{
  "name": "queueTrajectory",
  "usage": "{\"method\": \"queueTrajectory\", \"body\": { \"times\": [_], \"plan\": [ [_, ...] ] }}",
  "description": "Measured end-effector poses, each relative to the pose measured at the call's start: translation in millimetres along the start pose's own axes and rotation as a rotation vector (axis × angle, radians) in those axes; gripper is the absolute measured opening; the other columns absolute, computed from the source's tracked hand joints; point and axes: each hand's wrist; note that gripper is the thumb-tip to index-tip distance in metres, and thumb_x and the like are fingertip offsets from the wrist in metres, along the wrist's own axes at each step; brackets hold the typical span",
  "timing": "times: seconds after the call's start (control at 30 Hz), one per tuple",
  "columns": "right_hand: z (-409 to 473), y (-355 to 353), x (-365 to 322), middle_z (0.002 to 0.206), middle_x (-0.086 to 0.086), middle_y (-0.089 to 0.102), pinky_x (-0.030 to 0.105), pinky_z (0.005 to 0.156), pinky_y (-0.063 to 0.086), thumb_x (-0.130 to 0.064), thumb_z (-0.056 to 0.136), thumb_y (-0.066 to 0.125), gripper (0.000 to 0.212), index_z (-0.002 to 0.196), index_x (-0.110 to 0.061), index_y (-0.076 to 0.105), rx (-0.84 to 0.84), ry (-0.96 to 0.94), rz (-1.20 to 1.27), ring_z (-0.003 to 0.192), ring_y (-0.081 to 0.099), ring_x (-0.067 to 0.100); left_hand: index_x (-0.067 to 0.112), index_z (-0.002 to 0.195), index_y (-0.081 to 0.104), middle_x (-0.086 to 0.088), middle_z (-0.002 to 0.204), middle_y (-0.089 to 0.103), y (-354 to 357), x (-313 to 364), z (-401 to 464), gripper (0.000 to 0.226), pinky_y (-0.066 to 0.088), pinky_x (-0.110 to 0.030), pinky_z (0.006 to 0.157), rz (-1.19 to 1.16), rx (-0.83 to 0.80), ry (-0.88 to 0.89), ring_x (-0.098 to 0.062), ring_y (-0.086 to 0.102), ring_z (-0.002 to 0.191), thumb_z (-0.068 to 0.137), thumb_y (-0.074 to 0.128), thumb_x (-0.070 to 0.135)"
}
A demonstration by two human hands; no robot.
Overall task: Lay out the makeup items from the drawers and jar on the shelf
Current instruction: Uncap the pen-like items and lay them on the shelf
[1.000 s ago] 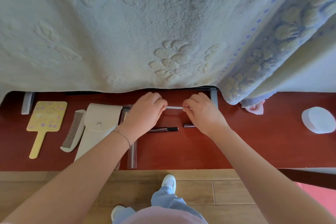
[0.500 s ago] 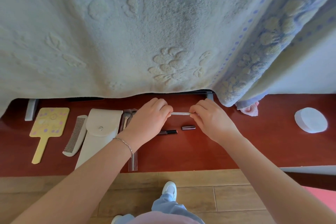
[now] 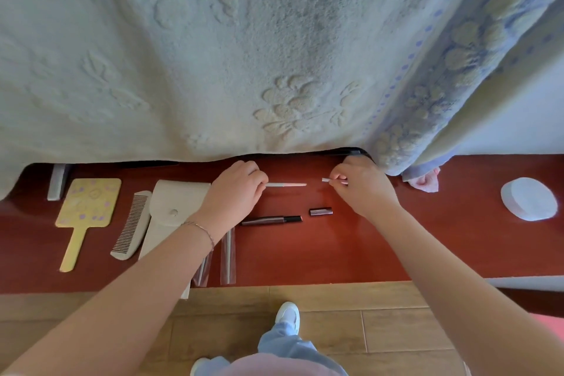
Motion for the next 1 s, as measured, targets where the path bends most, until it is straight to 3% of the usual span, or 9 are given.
{"method": "queueTrajectory", "body": {
  "times": [0.13,0.37,0.57,0.8,1.0],
  "plan": [
    [0.3,11.4,-6.5,0.081,0.003,0.063,0.035,0.074,0.042,-0.019,0.076,0.069,0.003,0.079,-0.017,0.070,-0.090,-0.010,-0.077,0.086,0.053,0.026,0.009,0.071,0.066,-0.004,0.071,0.059,10.3,-0.3,5.5,0.011,0.045,-0.027,0.047,-0.010,-0.012,-0.058,-0.024,0.055,0.064,0.069,0.076,0.003],
    [2.7,20.3,-9.3,0.096,-0.002,0.061,0.026,0.077,0.025,-0.027,0.083,0.062,0.012,0.091,-0.020,0.067,-0.172,-0.002,-0.085,0.097,0.046,0.021,0.007,0.075,0.068,-0.007,0.072,0.060,22.2,-4.0,1.4,0.011,0.049,-0.034,0.050,-0.032,-0.069,-0.089,-0.027,0.055,0.065,0.069,0.074,0.001],
    [2.9,18.0,-7.6,0.098,-0.002,0.060,0.029,0.083,0.032,-0.031,0.084,0.061,0.017,0.096,-0.020,0.067,-0.202,0.001,-0.069,0.098,0.046,0.021,0.007,0.086,0.069,-0.007,0.080,0.061,22.2,-4.0,-3.4,0.013,0.052,-0.040,0.057,-0.029,-0.090,-0.124,-0.027,0.056,0.074,0.074,0.071,0.005],
    [-17.8,-3.2,-4.2,0.080,0.002,0.066,0.039,0.073,0.047,-0.016,0.085,0.060,0.010,0.085,-0.016,0.070,-0.011,0.046,0.153,0.083,0.053,0.024,0.006,0.094,0.070,-0.007,0.086,0.064,3.1,5.7,-7.0,0.022,0.055,-0.040,0.059,-0.014,-0.049,-0.085,-0.029,0.060,0.075,0.072,0.073,0.006],
    [-62.9,-37.8,-9.6,0.079,0.000,0.066,0.029,0.070,0.043,-0.012,0.085,0.060,0.012,0.091,-0.015,0.070,0.164,0.140,0.247,0.081,0.053,0.020,0.010,0.098,0.069,-0.001,0.092,0.064,-18.2,33.3,-14.3,0.019,0.054,-0.035,0.060,-0.038,0.000,0.021,-0.023,0.060,0.080,0.079,0.067,0.011]
  ]
}}
Point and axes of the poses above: each hand's wrist, its own z-axis towards the middle knuckle, its own y-axis out of the palm, x = y × z
